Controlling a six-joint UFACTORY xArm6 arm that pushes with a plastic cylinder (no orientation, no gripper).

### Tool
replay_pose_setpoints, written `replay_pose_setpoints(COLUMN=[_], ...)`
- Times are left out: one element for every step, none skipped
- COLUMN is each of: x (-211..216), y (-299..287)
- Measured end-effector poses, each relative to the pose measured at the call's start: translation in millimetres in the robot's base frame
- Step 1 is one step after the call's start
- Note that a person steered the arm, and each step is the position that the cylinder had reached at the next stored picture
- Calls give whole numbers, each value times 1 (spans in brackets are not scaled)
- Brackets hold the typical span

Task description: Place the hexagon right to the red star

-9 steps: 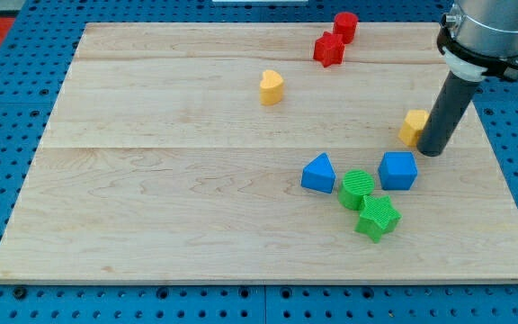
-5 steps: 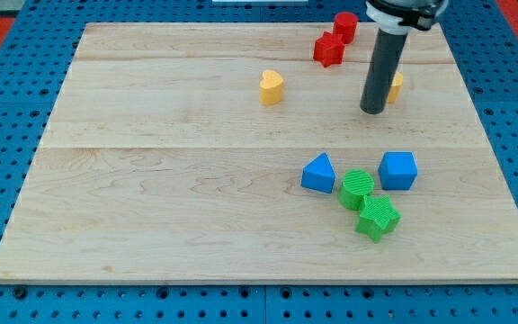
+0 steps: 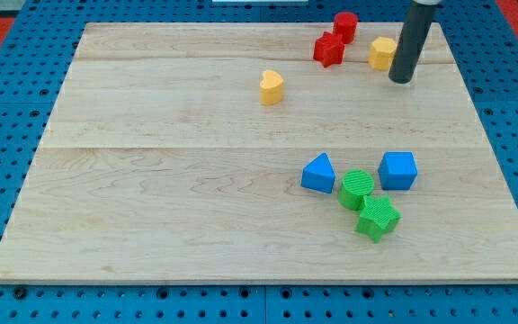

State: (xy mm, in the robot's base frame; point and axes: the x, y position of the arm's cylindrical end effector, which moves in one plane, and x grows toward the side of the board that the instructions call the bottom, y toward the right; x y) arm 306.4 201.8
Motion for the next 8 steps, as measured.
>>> replay_pose_setpoints(x=[-48, -43, -44, -64, -111, -115, -114, -114], y=[-14, -34, -8, 31, 27, 19, -2, -53])
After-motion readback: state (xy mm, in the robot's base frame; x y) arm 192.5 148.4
